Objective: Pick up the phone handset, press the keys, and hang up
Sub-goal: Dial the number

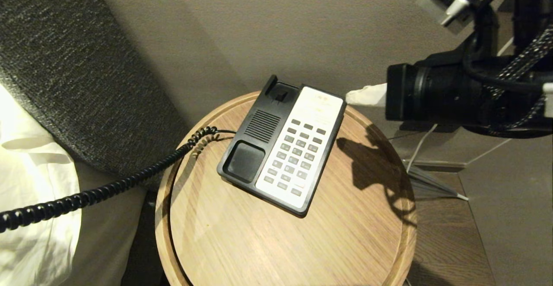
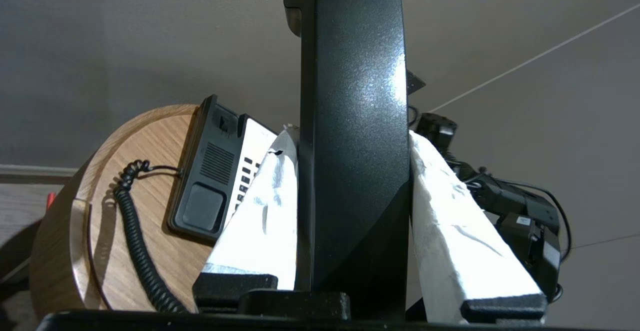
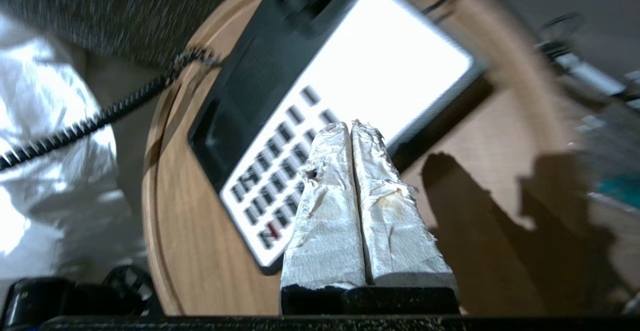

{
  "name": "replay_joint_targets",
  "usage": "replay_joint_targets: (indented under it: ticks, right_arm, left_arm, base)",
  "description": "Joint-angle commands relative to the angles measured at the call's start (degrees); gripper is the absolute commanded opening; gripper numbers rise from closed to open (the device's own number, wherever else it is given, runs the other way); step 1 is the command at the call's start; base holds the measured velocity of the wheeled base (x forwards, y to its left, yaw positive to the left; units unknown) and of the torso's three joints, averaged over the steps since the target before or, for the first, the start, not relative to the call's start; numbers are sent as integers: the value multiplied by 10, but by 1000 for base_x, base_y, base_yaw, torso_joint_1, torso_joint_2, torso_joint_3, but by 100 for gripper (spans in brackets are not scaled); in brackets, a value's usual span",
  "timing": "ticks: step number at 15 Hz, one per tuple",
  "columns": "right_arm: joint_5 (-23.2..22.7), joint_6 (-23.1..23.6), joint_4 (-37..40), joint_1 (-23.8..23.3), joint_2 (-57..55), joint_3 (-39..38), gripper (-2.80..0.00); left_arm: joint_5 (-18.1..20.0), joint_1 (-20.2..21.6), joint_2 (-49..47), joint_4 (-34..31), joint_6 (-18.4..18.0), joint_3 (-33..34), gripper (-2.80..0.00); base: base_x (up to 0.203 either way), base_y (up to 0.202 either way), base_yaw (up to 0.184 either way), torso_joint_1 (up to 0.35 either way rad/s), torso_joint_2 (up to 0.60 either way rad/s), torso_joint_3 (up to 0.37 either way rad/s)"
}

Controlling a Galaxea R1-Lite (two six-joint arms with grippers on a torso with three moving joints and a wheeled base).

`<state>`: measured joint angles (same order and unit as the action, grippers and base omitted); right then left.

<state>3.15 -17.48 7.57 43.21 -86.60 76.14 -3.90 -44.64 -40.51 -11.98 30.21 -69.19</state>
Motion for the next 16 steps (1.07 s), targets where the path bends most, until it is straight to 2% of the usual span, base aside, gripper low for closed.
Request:
replay_joint_targets:
  ticks: [1, 6, 9, 16]
  right_arm:
    - [11, -4, 1, 41, -29, -2, -280]
    - [34, -5, 12, 53, -40, -13, -280]
    - [32, -5, 32, 56, -36, -17, -280]
    - [34, -5, 27, 67, -55, -23, -280]
  left_arm:
    - [0, 1, 2, -1, 2, 8, -280]
    - [0, 0, -2, 0, 2, 9, -280]
    - [1, 1, 1, 0, 2, 11, -280]
    - [1, 1, 3, 0, 2, 15, -280]
  base:
    - [0, 0, 0, 0, 0, 0]
    - [0, 0, 0, 0, 0, 0]
    - [0, 0, 0, 0, 0, 0]
    - [0, 0, 0, 0, 0, 0]
